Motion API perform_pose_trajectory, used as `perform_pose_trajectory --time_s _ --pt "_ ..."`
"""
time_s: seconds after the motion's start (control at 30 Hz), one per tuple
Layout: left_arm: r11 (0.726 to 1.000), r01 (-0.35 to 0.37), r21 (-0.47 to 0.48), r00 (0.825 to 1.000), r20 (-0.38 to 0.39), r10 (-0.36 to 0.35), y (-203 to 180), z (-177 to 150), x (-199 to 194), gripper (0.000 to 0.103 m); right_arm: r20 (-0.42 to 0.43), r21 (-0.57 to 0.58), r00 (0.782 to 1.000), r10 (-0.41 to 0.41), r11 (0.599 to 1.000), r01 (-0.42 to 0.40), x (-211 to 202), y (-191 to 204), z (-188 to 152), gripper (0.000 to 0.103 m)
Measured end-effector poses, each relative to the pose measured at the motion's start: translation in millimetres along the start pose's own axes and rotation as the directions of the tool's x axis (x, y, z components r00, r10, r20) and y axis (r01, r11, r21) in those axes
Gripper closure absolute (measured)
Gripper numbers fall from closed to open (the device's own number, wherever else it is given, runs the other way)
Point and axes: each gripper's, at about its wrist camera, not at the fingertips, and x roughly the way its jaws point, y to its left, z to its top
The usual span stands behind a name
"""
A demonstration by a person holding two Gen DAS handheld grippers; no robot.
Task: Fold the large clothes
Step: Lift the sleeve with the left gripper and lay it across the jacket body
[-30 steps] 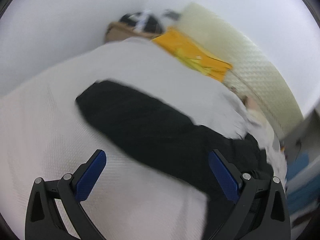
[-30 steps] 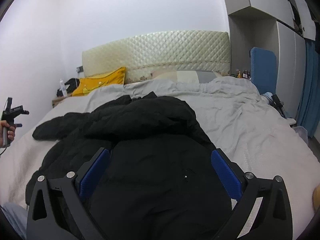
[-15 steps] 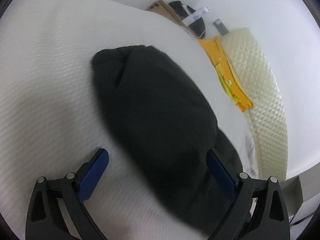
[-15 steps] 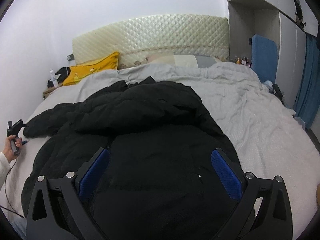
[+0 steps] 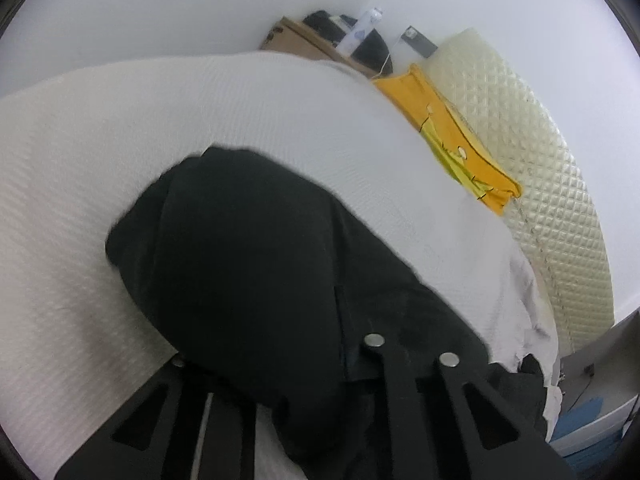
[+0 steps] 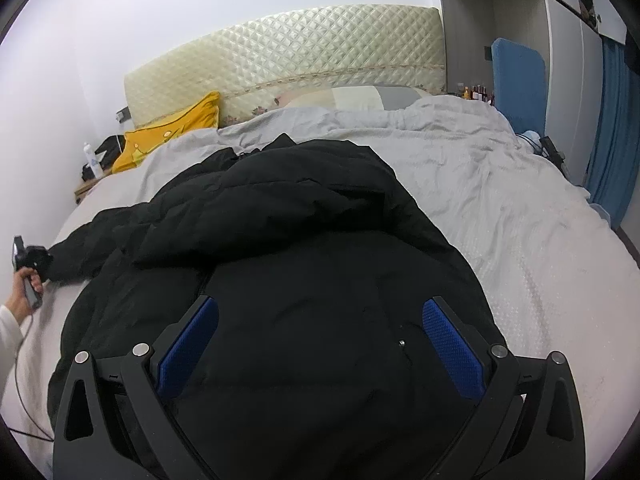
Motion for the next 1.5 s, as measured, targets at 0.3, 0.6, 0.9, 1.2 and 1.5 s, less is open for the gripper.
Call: perform_pose_trajectory --time_s 0.3,0.6,0.9,1.2,1.5 --pt "0.994 -0.075 0.076 0.993 0.093 0.067 -58.4 -3.5 -97.1 0.097 0.030 -0.028 0.998 0.054 0.998 -0.053 -23.0 -4.1 3.7 0.000" --pt "0.976 -0.086 0.200 0.984 0.174 0.051 -153.3 -24.2 -198.7 0.098 0.068 -0.057 0.993 0.093 0.994 -0.089 -44.3 -13.4 8.1 0.000" --pt "0.947 -0.056 0.316 0.976 0.218 -0.015 -261.1 -69.7 -273.2 0.098 0.097 -0.056 0.986 0.135 0.990 -0.130 -62.0 -35.1 10.1 0.000" --pt "0.888 -0.052 0.457 0.968 0.242 -0.068 -369.8 -130.1 -328.0 0.098 0.141 -0.049 0.980 0.137 0.990 -0.131 -79.7 -60.7 11.7 0.000" --pt "0.809 -0.001 0.587 0.968 0.203 -0.147 -484.3 -219.1 -344.0 0.098 0.176 -0.027 0.975 0.137 0.991 -0.135 -90.5 -91.7 20.0 0.000"
